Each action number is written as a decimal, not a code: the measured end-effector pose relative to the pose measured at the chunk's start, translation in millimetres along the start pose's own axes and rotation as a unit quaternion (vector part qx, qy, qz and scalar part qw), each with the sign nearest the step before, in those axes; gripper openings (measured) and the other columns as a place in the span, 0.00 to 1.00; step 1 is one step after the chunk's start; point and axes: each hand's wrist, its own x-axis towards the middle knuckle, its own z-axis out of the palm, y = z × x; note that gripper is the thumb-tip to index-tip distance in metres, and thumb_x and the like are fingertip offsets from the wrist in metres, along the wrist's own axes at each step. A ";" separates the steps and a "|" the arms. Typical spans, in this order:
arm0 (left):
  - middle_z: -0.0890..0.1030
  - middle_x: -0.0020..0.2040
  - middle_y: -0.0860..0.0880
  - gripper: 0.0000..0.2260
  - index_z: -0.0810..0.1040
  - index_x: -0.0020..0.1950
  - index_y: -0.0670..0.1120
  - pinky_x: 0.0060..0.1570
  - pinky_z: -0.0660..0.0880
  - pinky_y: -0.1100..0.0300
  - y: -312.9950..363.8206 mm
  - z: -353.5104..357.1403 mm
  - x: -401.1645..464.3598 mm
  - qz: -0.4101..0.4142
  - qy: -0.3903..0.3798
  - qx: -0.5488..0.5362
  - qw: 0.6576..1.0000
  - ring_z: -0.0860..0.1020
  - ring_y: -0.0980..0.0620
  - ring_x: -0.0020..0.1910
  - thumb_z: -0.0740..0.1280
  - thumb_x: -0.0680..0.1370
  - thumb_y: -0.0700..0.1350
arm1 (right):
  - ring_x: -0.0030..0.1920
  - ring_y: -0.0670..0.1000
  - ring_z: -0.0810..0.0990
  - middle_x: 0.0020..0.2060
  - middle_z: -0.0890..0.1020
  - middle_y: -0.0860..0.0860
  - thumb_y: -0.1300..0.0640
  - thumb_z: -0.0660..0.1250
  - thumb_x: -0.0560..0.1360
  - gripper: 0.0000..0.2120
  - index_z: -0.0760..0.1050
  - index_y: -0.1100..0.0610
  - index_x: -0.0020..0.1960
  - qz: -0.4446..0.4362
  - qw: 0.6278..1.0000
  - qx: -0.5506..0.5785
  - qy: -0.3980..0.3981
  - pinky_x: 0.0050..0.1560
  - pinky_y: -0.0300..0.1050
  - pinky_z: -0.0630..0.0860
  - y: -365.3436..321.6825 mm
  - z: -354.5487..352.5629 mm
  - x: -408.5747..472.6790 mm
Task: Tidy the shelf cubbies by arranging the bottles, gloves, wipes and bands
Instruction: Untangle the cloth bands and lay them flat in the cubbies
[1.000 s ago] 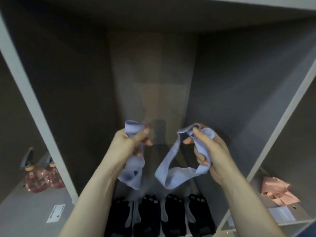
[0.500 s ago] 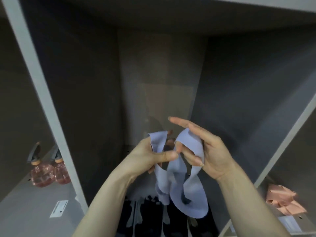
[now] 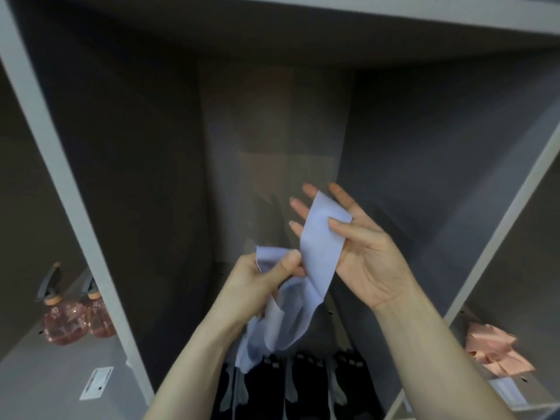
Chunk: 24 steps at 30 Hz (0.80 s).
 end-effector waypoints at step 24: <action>0.67 0.25 0.48 0.13 0.80 0.37 0.43 0.25 0.55 0.67 6.6 -10.5 9.1 -0.098 0.084 -0.129 0.983 0.64 0.55 0.22 0.70 0.71 0.52 | 0.25 0.50 0.81 0.30 0.84 0.55 0.64 0.56 0.80 0.13 0.72 0.54 0.62 0.125 0.861 -0.472 0.139 0.25 0.38 0.73 4.4 -18.0 4.3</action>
